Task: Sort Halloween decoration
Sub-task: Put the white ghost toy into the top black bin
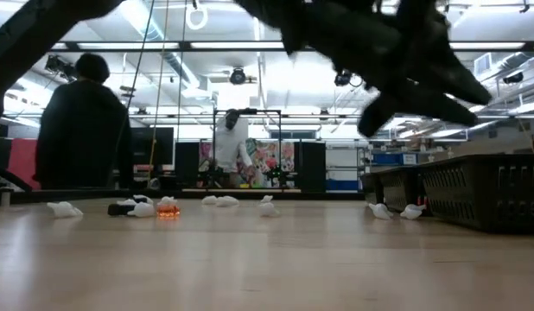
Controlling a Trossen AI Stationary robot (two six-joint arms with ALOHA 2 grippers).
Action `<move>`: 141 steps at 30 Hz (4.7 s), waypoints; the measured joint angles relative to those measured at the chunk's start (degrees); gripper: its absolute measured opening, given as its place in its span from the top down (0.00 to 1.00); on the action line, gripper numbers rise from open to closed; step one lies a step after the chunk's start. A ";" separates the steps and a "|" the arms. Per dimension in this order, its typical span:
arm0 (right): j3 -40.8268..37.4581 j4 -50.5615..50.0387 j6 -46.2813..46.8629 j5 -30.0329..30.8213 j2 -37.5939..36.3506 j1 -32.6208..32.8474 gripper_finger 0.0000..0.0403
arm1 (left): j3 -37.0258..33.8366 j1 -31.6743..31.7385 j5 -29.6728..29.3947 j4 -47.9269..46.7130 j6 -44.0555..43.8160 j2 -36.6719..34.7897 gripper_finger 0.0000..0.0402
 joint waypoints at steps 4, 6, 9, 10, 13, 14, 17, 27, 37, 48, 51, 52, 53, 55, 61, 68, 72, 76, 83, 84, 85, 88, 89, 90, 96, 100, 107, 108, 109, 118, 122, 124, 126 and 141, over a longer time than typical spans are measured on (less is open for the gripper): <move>0.00 -1.61 1.46 1.84 0.00 0.79 0.61 | 0.09 -1.90 -5.48 -4.83 10.16 -3.61 0.81; 0.00 -2.41 2.43 2.63 0.00 1.32 0.61 | 0.09 -2.55 -5.96 -6.50 13.54 -4.48 0.83; -0.01 -2.74 3.21 3.27 0.00 1.98 0.61 | 0.08 -2.42 -6.13 -9.74 15.98 -4.66 0.86; -0.01 -2.83 3.47 3.60 0.00 2.17 0.61 | 0.04 -2.21 -5.73 -11.21 16.57 -4.65 0.87; -0.02 -3.26 4.01 4.31 0.00 2.78 0.61 | 0.02 -1.88 -3.87 -13.26 17.68 -4.61 0.91; -0.02 -3.55 4.14 4.41 0.00 2.94 0.61 | 0.02 -1.87 -3.31 -13.64 18.06 -4.61 0.92; -0.02 -4.49 4.99 5.02 0.02 3.31 0.61 | 0.00 -1.89 -1.88 -16.05 19.43 -4.97 0.95; -0.04 -5.49 5.33 5.25 0.07 3.64 0.61 | -0.04 -2.27 -1.25 -27.90 23.75 -8.96 1.00; -0.04 -5.79 4.87 5.69 0.33 3.55 0.61 | -25.03 -2.05 -5.91 -10.08 18.07 -23.64 1.00; -0.04 -0.97 4.24 5.68 4.02 -1.43 0.61 | -46.52 -1.81 -7.16 4.18 14.28 -35.23 1.00; -0.07 4.20 3.88 3.57 6.32 -4.53 0.61 | -51.23 -2.28 -7.17 7.19 15.64 -38.84 1.00; -0.07 5.89 3.62 2.49 7.19 -5.57 0.61 | -52.65 -2.41 -7.12 8.15 15.72 -40.10 1.00; -0.07 7.51 3.52 1.22 8.08 -6.53 0.61 | -53.84 -2.51 -7.12 10.69 15.86 -41.41 1.00; -0.07 10.75 3.39 -1.45 10.18 -8.29 0.61 | -57.13 -2.53 -7.01 10.66 16.11 -44.53 1.00; -0.09 14.92 5.59 -5.14 14.83 -11.06 0.61 | -65.13 -2.47 -7.03 10.78 17.11 -54.79 1.00; 0.00 16.07 6.95 -5.94 17.21 -12.17 0.61 | -74.14 -3.09 -6.96 3.93 9.71 -65.43 1.00; -0.02 16.09 6.77 -8.14 17.59 -13.22 0.61 | -76.13 -3.75 -7.14 -6.10 3.58 -69.60 0.97; -0.07 16.14 5.57 -9.57 17.37 -14.17 0.61 | -76.01 -4.81 -7.14 -15.33 -0.85 -72.37 0.88; -0.02 16.97 2.44 -11.41 17.05 -14.92 0.61 | -74.03 -8.00 -8.48 -23.92 -1.95 -74.71 0.63; -0.02 17.03 2.35 -12.07 17.05 -15.00 0.61 | -74.03 -9.19 -8.64 -24.91 -1.50 -74.77 0.59; -0.02 16.97 2.07 -12.55 17.07 -15.00 0.61 | -74.04 -10.51 -8.93 -25.24 -0.82 -74.61 0.57; -0.02 17.13 1.23 -12.82 17.07 -14.70 0.61 | -74.96 -14.77 -12.63 -24.75 2.71 -74.34 0.50; -0.02 17.10 0.95 -12.82 17.07 -14.50 0.61 | -75.21 -15.94 -13.76 -22.50 3.20 -73.84 0.49; -0.02 17.16 0.67 -12.83 17.07 -14.43 0.61 | -75.49 -16.83 -15.09 -20.39 3.33 -73.32 0.47; -0.02 17.60 -0.56 -12.68 17.07 -13.40 0.61 | -76.22 -18.21 -20.30 -17.19 1.15 -66.36 0.44; -0.02 17.78 -1.21 -12.84 17.07 -13.21 0.61 | -76.25 -18.29 -22.61 -14.27 5.89 -60.91 0.45; -0.02 18.02 -1.65 -14.88 17.07 -13.23 0.61 | -76.21 -17.83 -23.73 -11.10 5.89 -54.62 0.45; -0.02 18.11 -1.65 -15.00 17.07 -13.23 0.61 | -76.22 -17.81 -23.73 -11.05 5.37 -53.88 0.45; -0.02 18.33 -1.65 -15.08 17.07 -13.23 0.61 | -76.22 -17.78 -23.76 -10.79 5.20 -53.07 0.45; -0.02 19.22 -1.71 -15.49 17.07 -13.23 0.61 | -75.99 -17.59 -23.66 -10.47 4.95 -49.92 0.46; -0.02 19.34 -1.71 -15.51 17.07 -13.25 0.61 | -76.02 -17.56 -23.26 -10.35 4.92 -49.88 0.51; -0.02 19.62 -1.71 -15.72 17.07 -13.23 0.61 | -76.04 -17.52 -23.03 -10.20 4.86 -49.86 0.54; -0.02 19.68 -1.48 -15.81 17.07 -13.23 0.61 | -76.04 -17.50 -22.94 -10.13 4.35 -49.83 0.58; -0.02 19.68 -0.23 -15.82 17.07 -13.25 0.61 | -76.16 -17.52 -23.62 -9.38 2.27 -49.73 0.82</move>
